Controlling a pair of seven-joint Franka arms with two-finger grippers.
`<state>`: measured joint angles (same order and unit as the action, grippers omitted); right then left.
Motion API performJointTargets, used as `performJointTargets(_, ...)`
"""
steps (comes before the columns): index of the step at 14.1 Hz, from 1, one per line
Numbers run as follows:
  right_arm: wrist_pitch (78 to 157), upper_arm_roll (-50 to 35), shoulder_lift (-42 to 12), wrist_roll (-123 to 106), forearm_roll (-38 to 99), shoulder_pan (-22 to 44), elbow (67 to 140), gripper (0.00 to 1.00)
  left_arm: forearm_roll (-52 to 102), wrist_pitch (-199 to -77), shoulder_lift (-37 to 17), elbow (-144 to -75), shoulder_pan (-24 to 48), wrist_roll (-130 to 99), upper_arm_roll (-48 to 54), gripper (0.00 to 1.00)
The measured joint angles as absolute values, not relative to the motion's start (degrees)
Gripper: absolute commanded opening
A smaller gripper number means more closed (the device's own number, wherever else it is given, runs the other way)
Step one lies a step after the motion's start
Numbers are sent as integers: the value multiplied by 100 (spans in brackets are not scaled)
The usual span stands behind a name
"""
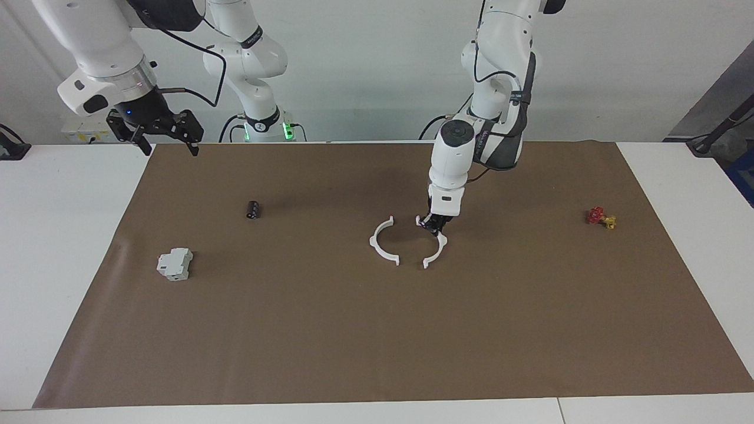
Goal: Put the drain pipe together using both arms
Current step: 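Lift and carry the half-ring with the left gripper toward the placed half, then press the held half-ring onto the placed half with the left gripper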
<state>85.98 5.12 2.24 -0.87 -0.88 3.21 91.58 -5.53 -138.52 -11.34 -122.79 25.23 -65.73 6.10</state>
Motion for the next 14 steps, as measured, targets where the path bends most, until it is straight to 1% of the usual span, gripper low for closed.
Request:
performJointTargets(4,8634,511,224,-87,-58,322,9159,100,-656,-13929,-1214,-12276,2778,-7034,616,0)
performJointTargets(8,9073,514,224,-87,-60,319,9290,100,-698,-14013,-1315,-12263,2834,-7108,614,0)
performJointTargets(14,9097,528,239,-87,-62,310,9331,100,-722,-14053,-1379,-12173,2911,-7189,614,0)
